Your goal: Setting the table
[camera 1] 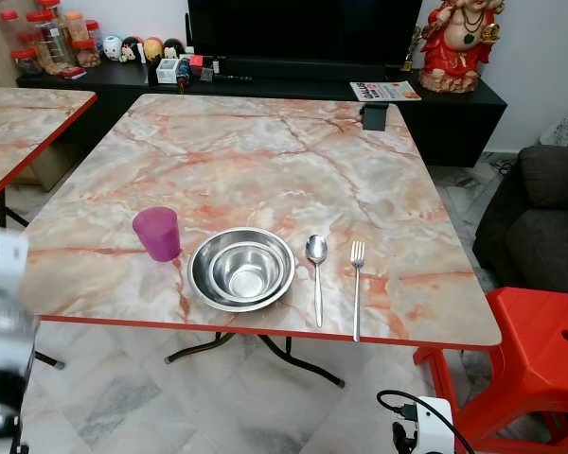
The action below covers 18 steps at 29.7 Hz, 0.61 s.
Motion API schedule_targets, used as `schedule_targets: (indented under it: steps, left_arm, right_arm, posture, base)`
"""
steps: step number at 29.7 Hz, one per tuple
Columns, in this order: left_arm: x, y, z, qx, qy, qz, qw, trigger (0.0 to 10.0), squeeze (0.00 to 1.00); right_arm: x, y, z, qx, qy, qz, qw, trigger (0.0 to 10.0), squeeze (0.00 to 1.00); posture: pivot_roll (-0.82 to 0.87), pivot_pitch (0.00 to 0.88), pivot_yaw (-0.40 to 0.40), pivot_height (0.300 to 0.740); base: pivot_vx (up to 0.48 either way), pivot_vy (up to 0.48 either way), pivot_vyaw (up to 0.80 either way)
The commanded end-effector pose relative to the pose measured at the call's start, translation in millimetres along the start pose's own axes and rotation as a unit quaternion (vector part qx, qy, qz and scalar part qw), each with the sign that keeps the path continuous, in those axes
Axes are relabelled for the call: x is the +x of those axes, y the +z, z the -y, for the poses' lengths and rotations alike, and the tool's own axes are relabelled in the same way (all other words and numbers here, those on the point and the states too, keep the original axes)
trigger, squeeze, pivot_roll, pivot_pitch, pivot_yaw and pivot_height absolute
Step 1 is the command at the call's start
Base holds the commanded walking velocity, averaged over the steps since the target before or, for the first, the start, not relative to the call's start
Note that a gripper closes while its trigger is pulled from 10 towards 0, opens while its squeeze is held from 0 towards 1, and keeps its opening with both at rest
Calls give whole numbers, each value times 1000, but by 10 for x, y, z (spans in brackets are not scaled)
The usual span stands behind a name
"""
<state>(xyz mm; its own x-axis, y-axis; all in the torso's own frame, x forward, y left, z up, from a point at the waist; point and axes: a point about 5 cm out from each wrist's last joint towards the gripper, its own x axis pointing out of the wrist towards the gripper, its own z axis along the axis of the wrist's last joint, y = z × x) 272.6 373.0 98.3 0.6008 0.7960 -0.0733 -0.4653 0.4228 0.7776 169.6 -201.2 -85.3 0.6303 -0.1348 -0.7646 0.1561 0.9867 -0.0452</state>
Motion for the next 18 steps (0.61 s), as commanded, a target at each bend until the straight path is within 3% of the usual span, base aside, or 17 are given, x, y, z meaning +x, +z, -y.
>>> schedule_targets:
  steps: [1, 9, 14, 15, 17, 18]
  left_arm:
    - [-49, -215, 65, 19, 2, -26, 999, 10000, 0]
    - [-242, -701, 242, 40, -13, -95, 995, 10000, 0]
    - [-341, -837, 364, 36, -47, -118, 991, 10000, 0]
    - [-525, -965, 609, 3, -130, -147, 981, 10000, 0]
    - [-656, -1005, 774, -37, -183, -163, 969, 10000, 0]
    - [-765, -978, 922, -83, -229, -167, 955, 10000, 0]
  right_arm:
    - [2, 8, 15, 3, -4, 0, 1000, 10000, 0]
    - [0, 3, 28, 2, -5, -1, 1000, 10000, 0]
    - [0, 1, 27, 1, -5, -1, 1000, 10000, 0]
    - [-2, -7, 26, -2, -4, -3, 1000, 10000, 0]
    - [-3, -11, 23, -2, -3, -4, 1000, 10000, 0]
    - [-3, -11, 19, -1, -3, -3, 1000, 10000, 0]
  posture:
    - [-9, 0, -34, 725]
    - [-10, 0, -36, 725]
    - [-10, 0, -35, 725]
    - [-15, 0, -29, 725]
    - [-22, 0, -23, 725]
    - [-26, 0, -20, 725]
  base:
    - [0, 0, 0]
    - [0, 0, 0]
    - [0, 0, 0]
    - [0, 0, 0]
    - [0, 0, 0]
    - [0, 0, 0]
